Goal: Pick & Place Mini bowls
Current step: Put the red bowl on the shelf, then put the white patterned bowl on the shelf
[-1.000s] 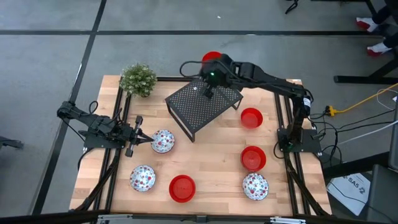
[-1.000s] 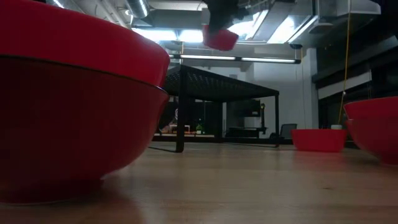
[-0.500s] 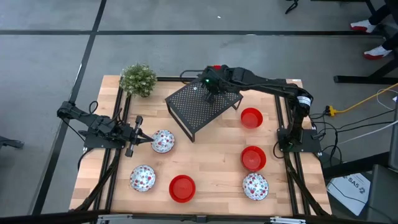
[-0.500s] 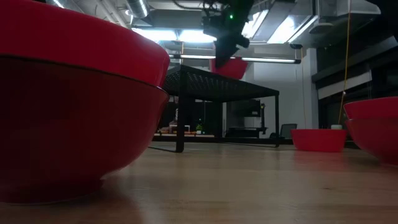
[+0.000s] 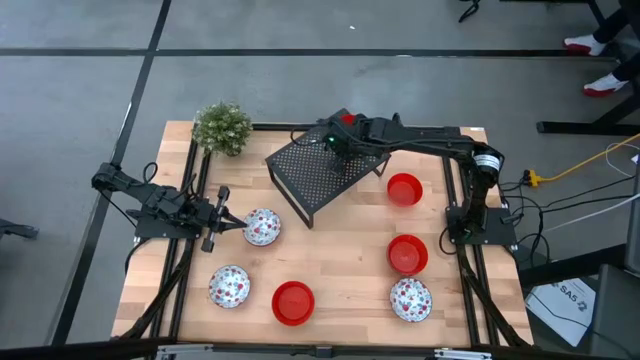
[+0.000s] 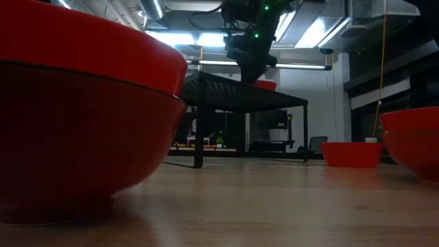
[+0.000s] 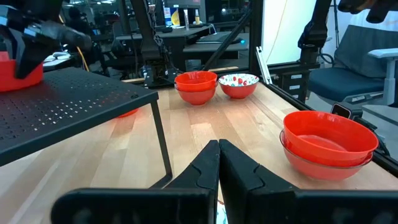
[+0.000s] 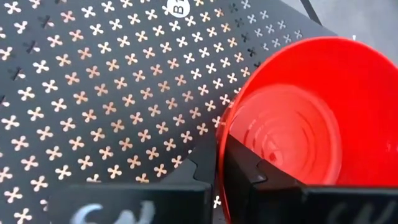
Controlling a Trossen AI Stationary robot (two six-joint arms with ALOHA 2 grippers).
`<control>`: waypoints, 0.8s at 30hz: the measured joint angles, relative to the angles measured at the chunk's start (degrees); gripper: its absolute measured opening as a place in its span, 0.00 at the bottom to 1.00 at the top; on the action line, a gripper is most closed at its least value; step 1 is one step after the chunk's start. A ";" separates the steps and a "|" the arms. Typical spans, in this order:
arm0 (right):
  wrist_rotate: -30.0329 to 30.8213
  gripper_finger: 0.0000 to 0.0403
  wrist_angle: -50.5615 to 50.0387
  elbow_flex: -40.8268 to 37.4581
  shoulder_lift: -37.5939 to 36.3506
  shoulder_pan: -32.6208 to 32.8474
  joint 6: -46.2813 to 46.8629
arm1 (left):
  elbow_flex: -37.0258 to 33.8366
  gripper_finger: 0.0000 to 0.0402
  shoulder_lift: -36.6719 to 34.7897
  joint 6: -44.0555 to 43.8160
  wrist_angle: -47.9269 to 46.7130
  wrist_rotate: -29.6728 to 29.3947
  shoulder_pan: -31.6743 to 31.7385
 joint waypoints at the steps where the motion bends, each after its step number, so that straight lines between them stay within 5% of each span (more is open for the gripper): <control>1: 0.02 0.05 0.02 -0.01 0.00 0.00 0.02 | 0.00 0.01 0.00 0.00 0.00 0.00 0.00; 8: -0.87 0.07 0.86 -0.01 0.00 0.00 -0.13 | 0.01 0.01 0.01 0.00 0.00 0.00 0.00; 24: -1.33 0.32 -0.25 3.48 0.11 -0.46 -2.04 | 0.01 0.01 0.01 0.00 0.00 0.00 -0.01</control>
